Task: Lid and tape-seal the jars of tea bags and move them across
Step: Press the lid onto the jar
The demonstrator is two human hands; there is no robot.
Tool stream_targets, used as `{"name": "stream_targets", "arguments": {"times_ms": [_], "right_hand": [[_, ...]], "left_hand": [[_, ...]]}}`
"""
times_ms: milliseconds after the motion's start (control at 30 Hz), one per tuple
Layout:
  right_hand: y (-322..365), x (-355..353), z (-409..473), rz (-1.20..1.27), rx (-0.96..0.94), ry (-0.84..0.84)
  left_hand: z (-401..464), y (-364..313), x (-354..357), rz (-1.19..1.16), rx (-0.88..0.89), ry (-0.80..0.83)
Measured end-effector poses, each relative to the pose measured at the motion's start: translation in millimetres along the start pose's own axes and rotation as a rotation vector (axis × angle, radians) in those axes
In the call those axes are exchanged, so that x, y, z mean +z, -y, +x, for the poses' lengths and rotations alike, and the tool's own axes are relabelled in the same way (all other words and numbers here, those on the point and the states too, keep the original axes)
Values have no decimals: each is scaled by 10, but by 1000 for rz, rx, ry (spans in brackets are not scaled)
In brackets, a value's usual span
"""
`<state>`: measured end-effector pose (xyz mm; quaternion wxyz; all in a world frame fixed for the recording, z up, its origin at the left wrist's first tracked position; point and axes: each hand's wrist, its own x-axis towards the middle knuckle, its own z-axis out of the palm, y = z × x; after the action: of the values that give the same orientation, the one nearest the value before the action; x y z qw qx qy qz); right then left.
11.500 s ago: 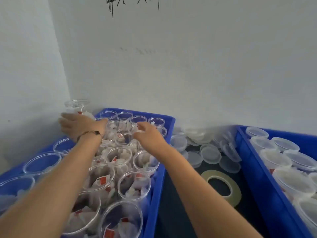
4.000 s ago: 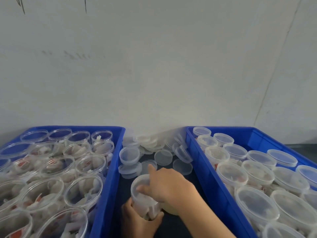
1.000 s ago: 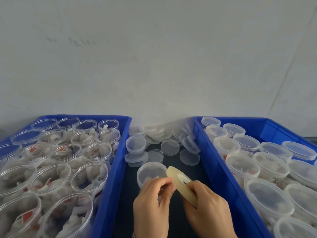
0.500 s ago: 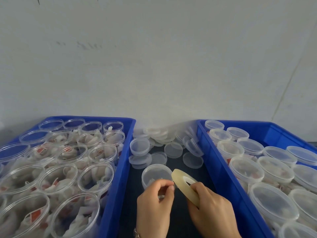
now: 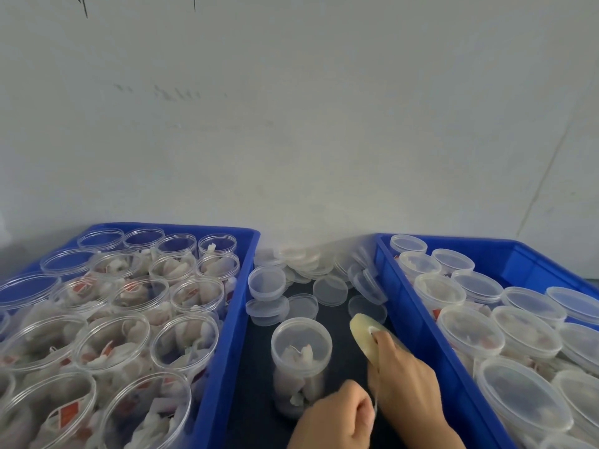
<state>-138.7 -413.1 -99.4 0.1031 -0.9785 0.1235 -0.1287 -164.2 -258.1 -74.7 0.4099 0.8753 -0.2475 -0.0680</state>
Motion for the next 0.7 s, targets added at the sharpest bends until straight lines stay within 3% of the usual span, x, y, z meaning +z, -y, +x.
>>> {"name": "stream_targets", "arguments": {"times_ms": [100, 167, 433, 567, 700], "right_hand": [[-40, 40, 12, 92, 26, 36], [-53, 70, -17, 143, 55, 98], [-48, 55, -28, 444, 181, 501], [-44, 77, -68, 429, 121, 390], [-47, 117, -111, 517, 152, 334]], "left_hand": [[32, 38, -95, -42, -61, -138], [43, 75, -165, 53, -76, -207], [56, 194, -42, -140, -126, -22], [36, 193, -3, -170, -144, 54], [76, 196, 52, -46, -149, -90]]}}
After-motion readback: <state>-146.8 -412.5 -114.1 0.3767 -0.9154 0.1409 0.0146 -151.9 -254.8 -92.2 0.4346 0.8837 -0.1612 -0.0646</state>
